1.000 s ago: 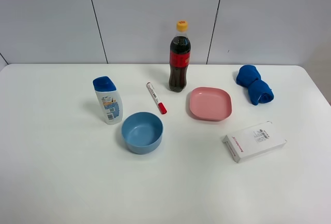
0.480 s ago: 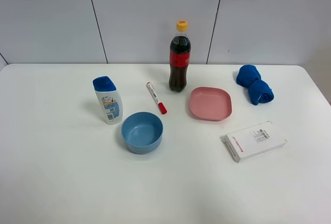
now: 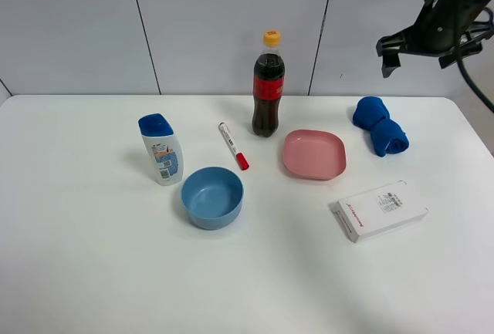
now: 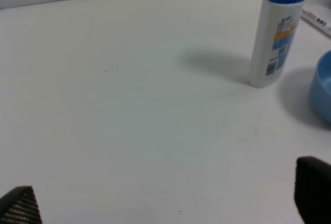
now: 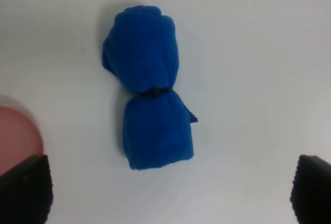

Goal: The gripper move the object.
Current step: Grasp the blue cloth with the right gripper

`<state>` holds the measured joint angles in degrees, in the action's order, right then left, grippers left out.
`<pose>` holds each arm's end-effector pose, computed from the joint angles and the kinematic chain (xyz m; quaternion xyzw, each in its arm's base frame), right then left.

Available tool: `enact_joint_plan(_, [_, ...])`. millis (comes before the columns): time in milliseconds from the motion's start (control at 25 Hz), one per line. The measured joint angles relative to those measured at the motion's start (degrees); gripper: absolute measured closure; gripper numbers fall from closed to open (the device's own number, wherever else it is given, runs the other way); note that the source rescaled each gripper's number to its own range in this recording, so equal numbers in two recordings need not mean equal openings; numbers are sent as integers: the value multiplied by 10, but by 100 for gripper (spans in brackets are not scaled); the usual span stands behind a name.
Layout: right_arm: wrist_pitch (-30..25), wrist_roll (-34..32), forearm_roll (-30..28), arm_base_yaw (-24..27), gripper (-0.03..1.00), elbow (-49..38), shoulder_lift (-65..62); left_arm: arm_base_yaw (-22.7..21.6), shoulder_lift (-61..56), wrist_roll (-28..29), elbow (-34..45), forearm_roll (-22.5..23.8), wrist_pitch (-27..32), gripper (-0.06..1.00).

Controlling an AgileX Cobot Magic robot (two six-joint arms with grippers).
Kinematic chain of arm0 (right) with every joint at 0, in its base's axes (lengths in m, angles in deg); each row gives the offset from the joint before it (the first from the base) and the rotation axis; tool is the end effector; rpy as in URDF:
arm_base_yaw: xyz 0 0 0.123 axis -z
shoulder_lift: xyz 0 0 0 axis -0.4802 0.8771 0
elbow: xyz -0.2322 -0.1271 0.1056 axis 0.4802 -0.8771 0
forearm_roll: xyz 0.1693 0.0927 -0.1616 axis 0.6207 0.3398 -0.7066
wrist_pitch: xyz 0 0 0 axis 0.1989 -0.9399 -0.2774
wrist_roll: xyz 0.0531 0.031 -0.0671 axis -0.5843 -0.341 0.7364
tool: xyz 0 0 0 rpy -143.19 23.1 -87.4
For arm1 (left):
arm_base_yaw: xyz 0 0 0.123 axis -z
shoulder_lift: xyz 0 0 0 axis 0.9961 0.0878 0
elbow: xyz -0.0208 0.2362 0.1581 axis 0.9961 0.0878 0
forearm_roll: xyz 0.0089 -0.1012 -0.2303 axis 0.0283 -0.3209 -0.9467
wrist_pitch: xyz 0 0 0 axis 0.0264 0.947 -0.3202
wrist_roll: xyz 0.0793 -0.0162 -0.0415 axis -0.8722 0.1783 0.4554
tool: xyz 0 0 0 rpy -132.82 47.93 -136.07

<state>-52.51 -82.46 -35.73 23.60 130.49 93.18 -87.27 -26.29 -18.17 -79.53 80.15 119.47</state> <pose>0.4131 0.0204 0.2907 -0.0517 0.9656 -0.0845 0.2404 -0.0067 -0.0052 0.2808 0.0266 0.8459 0.0063 0.5326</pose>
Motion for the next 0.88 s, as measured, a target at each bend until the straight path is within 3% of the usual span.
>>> enact_joint_plan(560, [105,-61,-11,4,7,0,150,0,0,0,0,0,0,-6])
enact_joint_plan(880, [110,-48,7,67,7,0,191,0,0,0,0,0,0,-6])
